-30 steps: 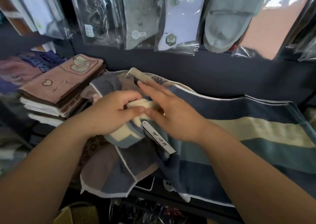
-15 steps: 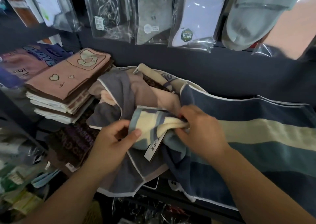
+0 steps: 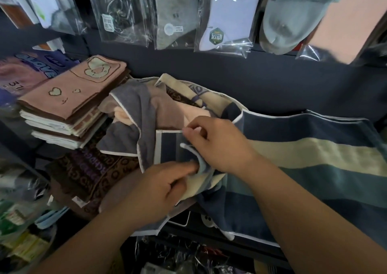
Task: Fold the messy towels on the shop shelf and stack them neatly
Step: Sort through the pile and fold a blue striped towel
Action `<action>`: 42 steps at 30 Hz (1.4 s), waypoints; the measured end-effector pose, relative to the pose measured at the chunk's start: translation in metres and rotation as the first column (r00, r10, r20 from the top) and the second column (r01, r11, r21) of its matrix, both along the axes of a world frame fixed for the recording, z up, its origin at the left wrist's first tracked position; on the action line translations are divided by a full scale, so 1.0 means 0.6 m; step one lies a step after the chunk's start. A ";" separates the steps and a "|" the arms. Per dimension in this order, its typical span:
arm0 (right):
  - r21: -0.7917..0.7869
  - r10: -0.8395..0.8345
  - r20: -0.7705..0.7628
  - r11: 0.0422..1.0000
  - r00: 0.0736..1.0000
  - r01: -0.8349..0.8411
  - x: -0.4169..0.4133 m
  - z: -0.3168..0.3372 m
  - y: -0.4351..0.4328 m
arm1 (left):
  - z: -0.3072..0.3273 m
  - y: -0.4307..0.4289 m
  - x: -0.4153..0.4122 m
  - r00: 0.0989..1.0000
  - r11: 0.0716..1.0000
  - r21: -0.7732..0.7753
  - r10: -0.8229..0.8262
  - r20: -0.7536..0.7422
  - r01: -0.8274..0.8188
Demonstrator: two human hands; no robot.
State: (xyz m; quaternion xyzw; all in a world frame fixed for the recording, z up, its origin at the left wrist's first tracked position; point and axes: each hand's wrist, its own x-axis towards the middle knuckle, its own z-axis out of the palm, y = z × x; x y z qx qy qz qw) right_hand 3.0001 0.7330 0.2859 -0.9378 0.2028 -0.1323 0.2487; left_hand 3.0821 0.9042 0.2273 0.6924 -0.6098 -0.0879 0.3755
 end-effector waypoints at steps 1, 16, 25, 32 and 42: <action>0.041 0.018 -0.087 0.999 0.996 -0.015 0.008 0.000 0.000 | -0.004 -0.002 -0.005 0.999 1.000 -0.002 -0.010 0.051 0.010; 0.089 0.051 -0.202 0.995 0.978 -0.034 -0.041 -0.016 -0.060 | -0.071 0.016 0.056 0.940 0.980 0.085 0.143 0.309 -0.177; 0.596 0.286 -0.145 0.789 0.947 -0.147 -0.126 0.026 -0.096 | 0.013 -0.007 0.038 0.984 0.982 -0.084 0.163 -0.079 -0.169; 0.484 0.365 -0.430 0.865 0.826 -0.130 -0.143 0.004 -0.094 | 0.046 -0.017 0.025 0.970 0.969 -0.078 0.229 -0.085 -0.236; 0.497 -0.160 0.137 0.865 0.978 0.072 -0.072 0.085 -0.098 | 0.074 0.000 0.067 0.826 0.885 -0.156 0.329 -0.458 -0.439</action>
